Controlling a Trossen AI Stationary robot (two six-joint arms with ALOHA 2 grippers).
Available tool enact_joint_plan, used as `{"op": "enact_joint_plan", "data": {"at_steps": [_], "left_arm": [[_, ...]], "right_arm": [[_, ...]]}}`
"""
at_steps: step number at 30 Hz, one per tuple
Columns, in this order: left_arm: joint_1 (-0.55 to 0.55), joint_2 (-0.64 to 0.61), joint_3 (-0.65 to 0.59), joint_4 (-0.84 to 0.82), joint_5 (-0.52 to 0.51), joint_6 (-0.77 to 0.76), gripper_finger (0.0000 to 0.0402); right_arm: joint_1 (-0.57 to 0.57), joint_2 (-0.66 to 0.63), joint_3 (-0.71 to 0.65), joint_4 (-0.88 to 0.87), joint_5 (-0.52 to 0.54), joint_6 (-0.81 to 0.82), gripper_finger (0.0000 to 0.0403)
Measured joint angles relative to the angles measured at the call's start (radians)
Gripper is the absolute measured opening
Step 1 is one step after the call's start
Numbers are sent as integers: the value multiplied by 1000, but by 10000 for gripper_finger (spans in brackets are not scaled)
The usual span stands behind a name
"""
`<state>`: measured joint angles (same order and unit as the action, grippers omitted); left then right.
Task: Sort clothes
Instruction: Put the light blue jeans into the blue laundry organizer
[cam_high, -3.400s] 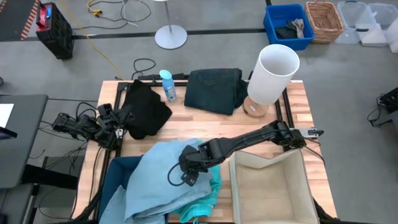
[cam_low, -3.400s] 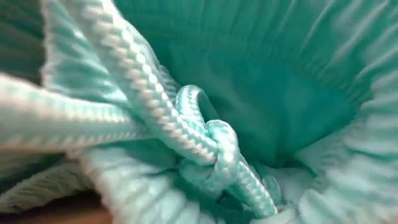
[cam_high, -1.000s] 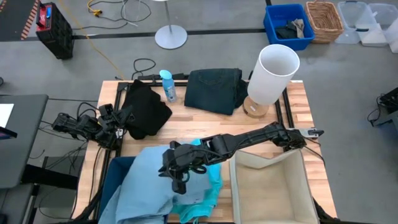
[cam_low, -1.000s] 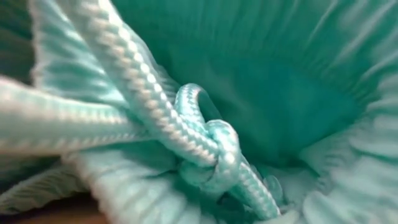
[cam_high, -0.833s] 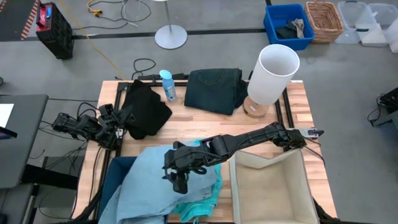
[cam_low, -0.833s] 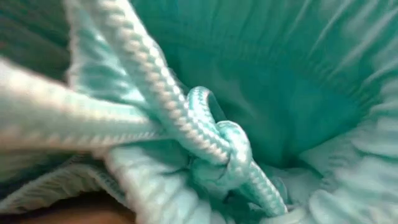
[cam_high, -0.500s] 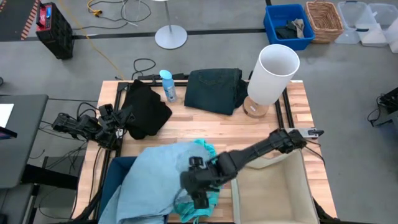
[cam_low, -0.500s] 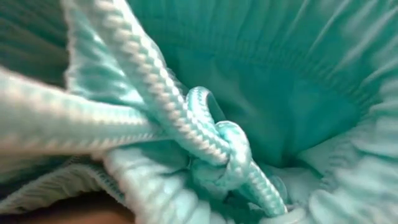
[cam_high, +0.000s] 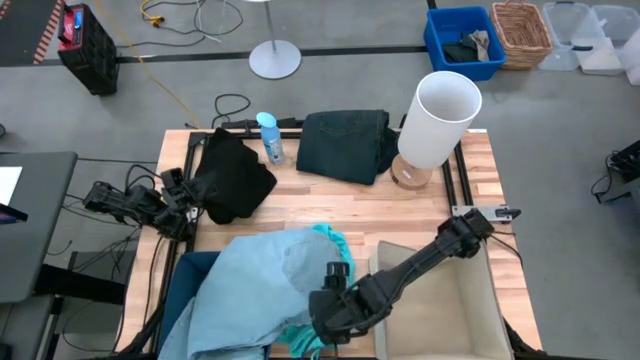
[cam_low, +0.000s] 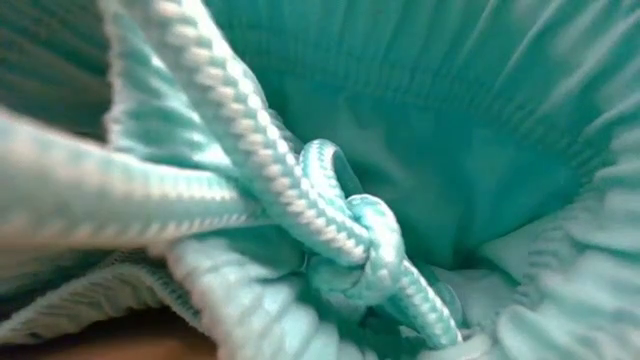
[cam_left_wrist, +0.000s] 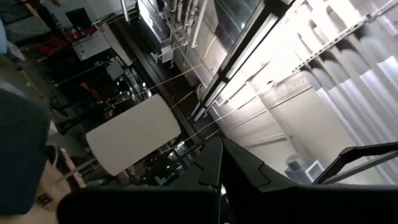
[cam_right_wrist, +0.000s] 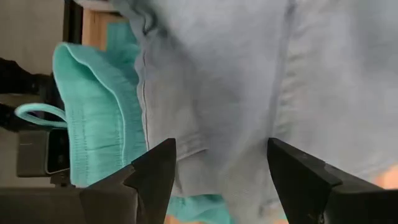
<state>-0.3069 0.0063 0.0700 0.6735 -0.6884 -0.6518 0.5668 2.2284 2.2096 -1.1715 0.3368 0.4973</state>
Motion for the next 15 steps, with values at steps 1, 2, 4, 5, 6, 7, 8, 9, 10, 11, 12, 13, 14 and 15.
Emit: {"op": "enact_joint_plan", "data": {"at_steps": [1,2,4,5,6,7,8,9,10,11,12,13,14,15], "left_arm": [[0,0,0,-9,-1,-1,6],[0,0,0,-16,-2,-6,6],[0,0,0,-34,-2,-28,6],[0,0,0,-39,-2,-38,6],[0,0,0,-41,-2,-43,6],[0,0,0,-41,-2,-45,6],[0,0,0,-41,-2,-46,6],[0,0,0,-41,-3,-46,6],[0,0,0,-39,-3,-46,6],[0,0,0,-39,-3,-46,6],[0,0,0,-40,-3,-46,6],[0,0,0,-40,-3,-46,6],[0,0,0,-40,-3,-48,6],[0,0,0,-40,-4,-51,6]], "right_arm": [[4,0,-24,20,2,1,265],[8,0,-45,35,8,9,265],[11,0,-91,65,10,53,265],[12,0,-112,80,11,83,265],[12,0,-128,88,11,106,265],[11,0,-148,101,11,123,265],[10,0,-166,119,11,135,265],[7,0,-183,134,11,146,265],[4,0,-197,144,11,155,265],[1,0,-213,158,10,157,265],[-2,0,-229,179,9,157,265],[-6,0,-248,198,9,158,265],[-9,0,-259,207,6,161,265],[-12,1,-268,213,3,168,265]]}}
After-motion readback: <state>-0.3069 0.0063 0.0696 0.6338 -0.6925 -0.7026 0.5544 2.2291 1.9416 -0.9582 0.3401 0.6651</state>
